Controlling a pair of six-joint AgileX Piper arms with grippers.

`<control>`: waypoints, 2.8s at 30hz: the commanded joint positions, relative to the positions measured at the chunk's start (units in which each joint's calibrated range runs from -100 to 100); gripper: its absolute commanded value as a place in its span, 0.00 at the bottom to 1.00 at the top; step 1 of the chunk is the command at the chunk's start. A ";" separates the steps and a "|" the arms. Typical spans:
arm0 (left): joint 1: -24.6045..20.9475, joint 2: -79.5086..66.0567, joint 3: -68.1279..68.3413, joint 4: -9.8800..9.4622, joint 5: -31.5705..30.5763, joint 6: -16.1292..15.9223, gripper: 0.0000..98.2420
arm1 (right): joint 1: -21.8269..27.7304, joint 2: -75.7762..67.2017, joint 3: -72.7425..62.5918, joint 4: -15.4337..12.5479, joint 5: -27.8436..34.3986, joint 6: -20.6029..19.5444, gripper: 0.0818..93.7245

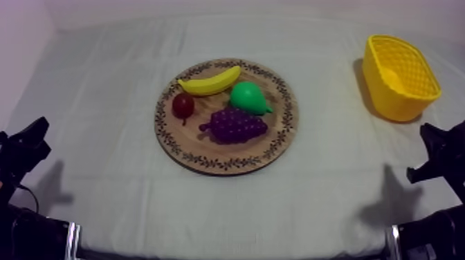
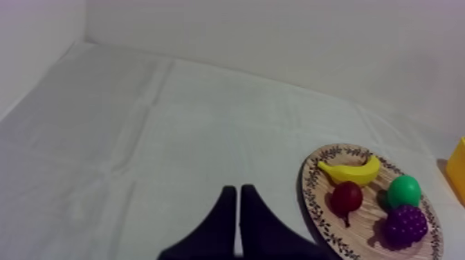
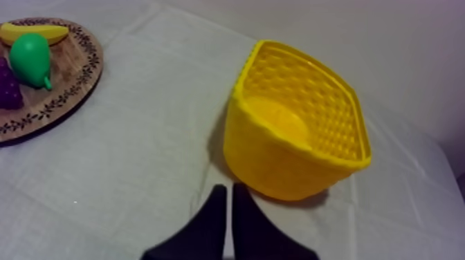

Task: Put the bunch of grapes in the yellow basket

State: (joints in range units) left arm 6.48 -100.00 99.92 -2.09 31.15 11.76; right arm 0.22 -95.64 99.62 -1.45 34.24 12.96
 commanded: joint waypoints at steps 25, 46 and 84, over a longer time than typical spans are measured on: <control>0.00 0.00 -0.03 -0.03 -0.03 -0.01 0.00 | 0.01 -0.04 0.15 -0.04 0.03 -1.28 0.00; 0.00 0.00 -0.03 -0.03 -0.03 -0.01 0.00 | -0.88 5.19 -3.93 0.63 -1.62 1.29 0.00; 0.00 0.00 -0.03 -0.03 -0.03 -0.01 0.00 | -13.54 63.36 -79.84 -2.63 38.40 13.00 0.01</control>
State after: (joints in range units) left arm 6.48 -100.00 99.92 -2.09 31.15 11.76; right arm -12.85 -35.55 23.98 -4.11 70.03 25.67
